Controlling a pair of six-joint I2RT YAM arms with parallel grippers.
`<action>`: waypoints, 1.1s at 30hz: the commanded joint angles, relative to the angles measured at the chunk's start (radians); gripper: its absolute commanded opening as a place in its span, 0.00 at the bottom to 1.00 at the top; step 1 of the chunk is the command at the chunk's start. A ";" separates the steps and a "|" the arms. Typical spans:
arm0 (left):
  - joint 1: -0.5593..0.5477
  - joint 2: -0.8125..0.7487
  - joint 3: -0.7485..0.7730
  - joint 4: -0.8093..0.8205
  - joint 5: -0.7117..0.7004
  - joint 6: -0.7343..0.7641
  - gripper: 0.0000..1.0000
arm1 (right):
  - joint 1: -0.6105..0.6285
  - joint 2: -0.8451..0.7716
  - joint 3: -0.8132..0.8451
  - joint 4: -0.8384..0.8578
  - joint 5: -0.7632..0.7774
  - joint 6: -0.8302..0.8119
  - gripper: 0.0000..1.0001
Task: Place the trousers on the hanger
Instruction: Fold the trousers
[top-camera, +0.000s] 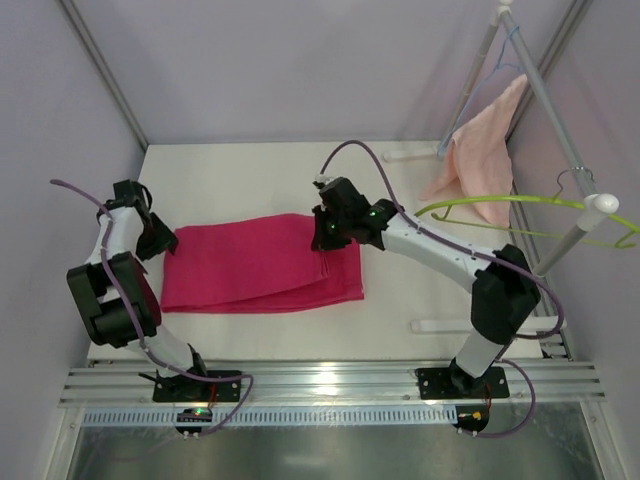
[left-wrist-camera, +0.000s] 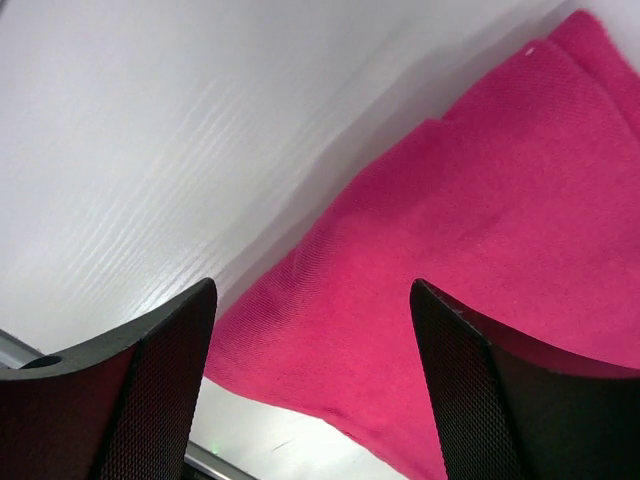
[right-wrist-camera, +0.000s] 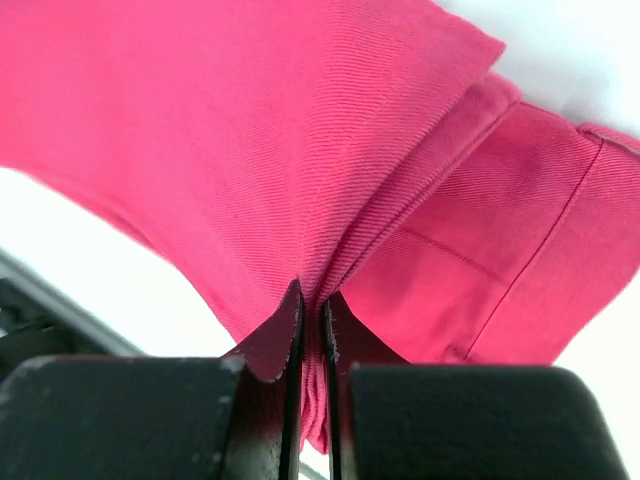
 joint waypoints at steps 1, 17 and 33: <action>0.005 -0.060 0.054 -0.005 0.028 0.002 0.79 | 0.002 -0.137 0.066 -0.120 0.031 0.011 0.04; 0.001 -0.079 -0.017 0.030 0.197 0.049 0.78 | -0.054 -0.220 -0.407 0.097 0.327 0.062 0.06; -0.036 0.071 -0.044 0.095 0.439 0.048 0.78 | -0.126 -0.140 -0.471 0.209 0.203 -0.027 0.51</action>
